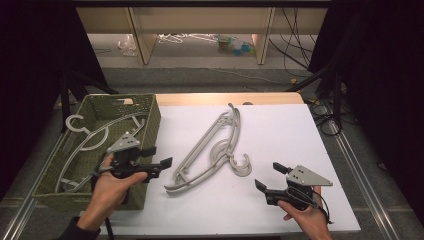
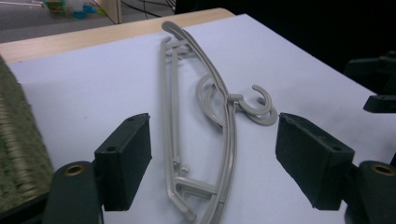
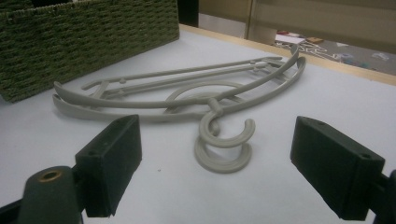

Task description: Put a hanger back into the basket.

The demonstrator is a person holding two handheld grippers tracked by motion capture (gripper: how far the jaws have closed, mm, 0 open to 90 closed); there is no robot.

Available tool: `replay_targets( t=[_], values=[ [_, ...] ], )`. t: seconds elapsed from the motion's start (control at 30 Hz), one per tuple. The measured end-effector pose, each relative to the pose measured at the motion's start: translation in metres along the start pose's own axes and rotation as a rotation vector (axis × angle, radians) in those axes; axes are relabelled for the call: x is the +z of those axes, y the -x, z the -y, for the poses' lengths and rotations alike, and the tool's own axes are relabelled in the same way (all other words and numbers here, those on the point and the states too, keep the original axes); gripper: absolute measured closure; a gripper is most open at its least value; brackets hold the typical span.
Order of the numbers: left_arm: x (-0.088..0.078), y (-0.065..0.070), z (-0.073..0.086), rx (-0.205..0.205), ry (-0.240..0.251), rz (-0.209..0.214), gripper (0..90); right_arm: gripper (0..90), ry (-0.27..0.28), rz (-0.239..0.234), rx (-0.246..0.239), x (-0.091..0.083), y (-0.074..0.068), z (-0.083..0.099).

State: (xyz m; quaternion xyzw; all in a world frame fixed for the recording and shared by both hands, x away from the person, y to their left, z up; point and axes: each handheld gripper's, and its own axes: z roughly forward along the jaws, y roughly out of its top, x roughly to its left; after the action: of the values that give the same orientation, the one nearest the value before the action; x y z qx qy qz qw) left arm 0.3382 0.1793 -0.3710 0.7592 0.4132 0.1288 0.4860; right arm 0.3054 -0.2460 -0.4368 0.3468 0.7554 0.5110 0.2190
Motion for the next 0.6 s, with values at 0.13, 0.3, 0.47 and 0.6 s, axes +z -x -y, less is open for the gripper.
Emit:
replay_targets(
  t=[0.13,0.3,0.47,0.6],
  values=[
    [0.022,0.013,0.001,0.036,-0.039,0.018,25.5,17.4,0.003,0.004,0.004,0.000,0.000,0.000],
    [0.046,0.029,-0.001,0.064,-0.059,0.044,25.3,17.2,-0.006,0.009,0.000,-0.002,0.000,-0.001],
    [0.073,0.037,-0.001,0.101,-0.134,0.055,24.1,17.0,0.030,-0.011,0.009,0.000,0.000,0.000],
    [0.085,0.040,-0.001,0.112,-0.154,0.055,24.0,17.0,0.012,0.008,-0.014,-0.003,0.002,-0.001]
  ],
)
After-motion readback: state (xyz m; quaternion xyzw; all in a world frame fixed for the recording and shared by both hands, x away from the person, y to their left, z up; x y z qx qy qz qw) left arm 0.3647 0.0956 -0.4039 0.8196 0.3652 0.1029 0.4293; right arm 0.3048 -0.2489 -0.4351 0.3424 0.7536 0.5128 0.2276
